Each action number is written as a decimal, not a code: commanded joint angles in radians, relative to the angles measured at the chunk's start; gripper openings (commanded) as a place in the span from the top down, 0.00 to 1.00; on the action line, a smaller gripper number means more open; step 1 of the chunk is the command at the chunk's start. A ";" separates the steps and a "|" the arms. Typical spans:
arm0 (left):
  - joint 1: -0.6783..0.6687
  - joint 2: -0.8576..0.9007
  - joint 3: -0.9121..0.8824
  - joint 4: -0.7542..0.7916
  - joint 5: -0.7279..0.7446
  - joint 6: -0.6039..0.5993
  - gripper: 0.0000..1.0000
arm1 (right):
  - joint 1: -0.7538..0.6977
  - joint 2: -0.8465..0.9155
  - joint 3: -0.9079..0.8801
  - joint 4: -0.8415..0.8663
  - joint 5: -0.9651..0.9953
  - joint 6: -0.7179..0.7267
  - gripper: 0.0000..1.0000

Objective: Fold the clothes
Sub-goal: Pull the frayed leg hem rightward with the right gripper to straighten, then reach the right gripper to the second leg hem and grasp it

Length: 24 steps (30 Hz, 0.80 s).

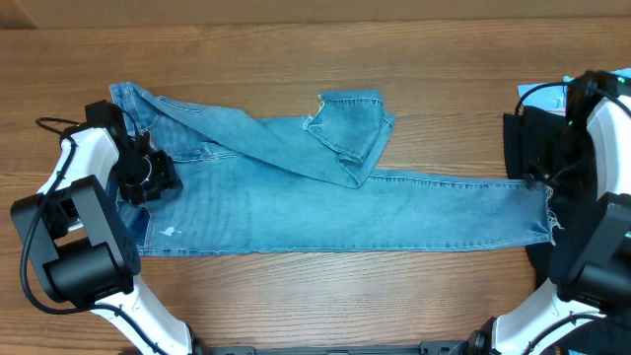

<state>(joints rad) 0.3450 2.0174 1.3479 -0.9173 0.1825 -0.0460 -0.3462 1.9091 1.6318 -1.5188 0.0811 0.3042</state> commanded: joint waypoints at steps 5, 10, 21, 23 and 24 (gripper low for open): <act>0.027 0.033 -0.023 0.017 -0.045 0.012 0.41 | 0.190 -0.035 0.087 0.219 -0.492 -0.362 0.22; 0.027 0.033 -0.023 0.018 -0.043 0.012 0.40 | 0.577 -0.033 0.087 0.455 -0.196 -0.357 0.31; 0.027 0.033 -0.023 0.017 -0.027 0.012 0.39 | 0.838 0.242 0.082 0.734 -0.125 -0.436 0.32; 0.027 0.033 -0.023 0.017 -0.028 0.012 0.39 | 0.838 0.248 0.082 0.769 -0.125 -0.436 0.37; 0.027 0.033 -0.023 0.017 -0.028 0.012 0.39 | 0.838 0.248 0.082 0.790 -0.125 -0.437 0.38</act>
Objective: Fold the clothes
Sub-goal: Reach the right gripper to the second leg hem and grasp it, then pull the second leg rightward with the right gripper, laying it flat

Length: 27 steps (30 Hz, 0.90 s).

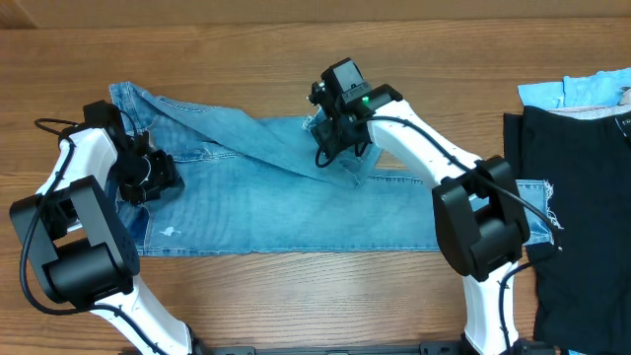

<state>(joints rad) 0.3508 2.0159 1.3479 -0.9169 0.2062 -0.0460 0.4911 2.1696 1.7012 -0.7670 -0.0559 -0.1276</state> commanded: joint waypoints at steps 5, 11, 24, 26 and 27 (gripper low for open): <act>0.022 0.034 -0.023 0.018 -0.051 0.012 0.39 | 0.026 -0.006 0.013 0.098 0.032 -0.067 0.44; 0.022 0.034 -0.023 0.017 -0.051 0.012 0.38 | 0.067 0.095 0.013 0.112 0.138 -0.090 0.44; 0.022 0.034 -0.023 0.021 -0.052 0.012 0.38 | 0.059 0.003 0.165 0.101 0.291 0.055 0.96; 0.022 0.034 -0.023 0.017 -0.051 0.012 0.38 | 0.040 -0.058 0.257 0.051 0.312 0.055 0.96; 0.022 0.034 -0.023 0.017 -0.051 0.012 0.38 | 0.024 -0.084 0.288 0.023 0.356 0.089 0.96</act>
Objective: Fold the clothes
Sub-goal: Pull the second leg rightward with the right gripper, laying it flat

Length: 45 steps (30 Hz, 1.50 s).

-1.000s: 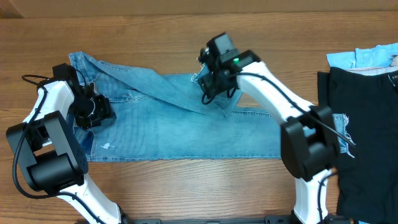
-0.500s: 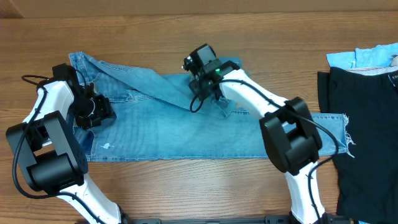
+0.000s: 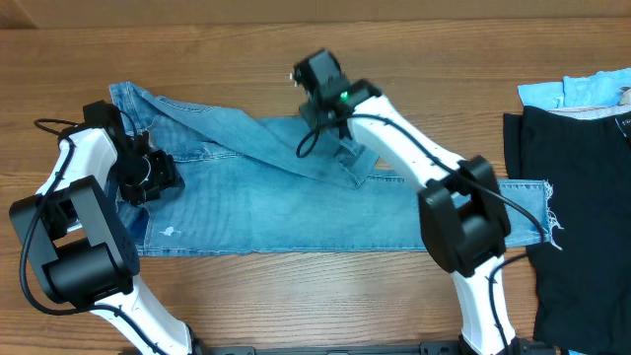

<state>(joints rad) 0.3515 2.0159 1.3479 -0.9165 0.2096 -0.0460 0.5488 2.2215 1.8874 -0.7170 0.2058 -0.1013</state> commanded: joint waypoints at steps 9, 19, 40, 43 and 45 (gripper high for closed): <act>0.021 0.034 -0.023 0.016 -0.055 0.012 0.38 | -0.341 -0.291 0.124 -0.176 0.122 0.188 0.96; 0.021 0.034 -0.023 0.017 -0.056 0.013 0.38 | -0.605 -0.320 0.124 -0.263 0.122 0.501 0.96; 0.021 0.034 -0.023 0.032 -0.051 0.004 0.42 | -0.818 -0.335 0.124 -0.523 -0.053 0.795 0.96; 0.021 0.034 -0.023 0.035 -0.051 0.004 0.42 | -0.816 -0.281 0.124 -0.523 -0.055 0.815 0.96; 0.021 0.034 -0.023 0.035 -0.051 0.004 0.42 | -0.811 -0.217 0.124 -0.501 -0.055 0.832 0.96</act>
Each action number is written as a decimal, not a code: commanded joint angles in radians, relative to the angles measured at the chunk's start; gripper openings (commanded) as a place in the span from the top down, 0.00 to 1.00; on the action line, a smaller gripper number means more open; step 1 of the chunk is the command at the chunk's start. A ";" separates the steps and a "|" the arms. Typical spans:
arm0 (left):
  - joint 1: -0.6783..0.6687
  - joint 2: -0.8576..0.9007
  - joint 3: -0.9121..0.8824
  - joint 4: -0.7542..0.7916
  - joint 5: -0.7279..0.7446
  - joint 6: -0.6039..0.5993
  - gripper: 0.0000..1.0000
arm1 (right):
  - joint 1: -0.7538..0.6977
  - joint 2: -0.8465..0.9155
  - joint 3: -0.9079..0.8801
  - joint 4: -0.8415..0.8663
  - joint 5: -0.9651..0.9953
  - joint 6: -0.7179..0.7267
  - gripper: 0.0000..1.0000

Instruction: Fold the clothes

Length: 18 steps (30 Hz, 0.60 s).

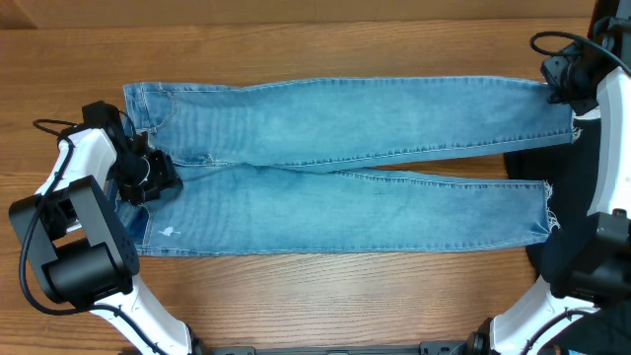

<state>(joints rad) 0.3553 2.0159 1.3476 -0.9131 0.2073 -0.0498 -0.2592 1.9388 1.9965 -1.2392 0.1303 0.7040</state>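
A pair of light blue jeans point(335, 168) lies flat across the wooden table, waistband at the left, both legs stretched out to the right and side by side. My left gripper point(148, 176) rests on the waistband's left edge, apparently shut on the denim. At the far right, my right gripper point(560, 83) sits at the hem of the upper leg and seems shut on it. The lower leg's frayed hem point(545, 212) lies free.
A black garment point(567, 197) lies at the right edge, partly under the ends of the jeans' legs and behind my right arm. Bare wooden table point(315, 39) runs along the back and the front.
My right gripper was over the folded-back upper leg near the middle; now it is at the far right with that leg laid out straight. The left gripper has not moved.
At first the upper leg lay folded back over the jeans and my right arm was at the far right. Then the right gripper was on the folded leg's hem, at two moments. Now that leg is stretched to the right. The left gripper stayed on the waistband throughout.
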 commanded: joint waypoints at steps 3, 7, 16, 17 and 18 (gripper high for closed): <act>0.018 0.034 -0.023 0.039 -0.049 0.008 0.42 | -0.002 0.166 0.014 0.100 -0.020 0.034 0.96; 0.018 0.034 -0.023 0.053 -0.048 0.008 0.42 | 0.029 0.230 0.014 0.269 -0.021 -0.004 0.27; 0.017 -0.050 0.363 -0.141 0.101 -0.055 0.24 | 0.047 0.127 0.235 0.110 -0.097 -0.318 0.00; 0.017 -0.060 0.399 -0.147 0.100 -0.055 0.24 | 0.047 0.116 0.236 0.061 -0.151 -0.377 0.00; 0.017 -0.066 0.429 -0.135 0.100 -0.055 0.29 | 0.049 0.114 0.236 0.007 -0.197 -0.423 0.00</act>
<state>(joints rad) 0.3683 2.0056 1.6947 -1.0512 0.2756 -0.0952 -0.2096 2.1105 2.1979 -1.1671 0.0475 0.4267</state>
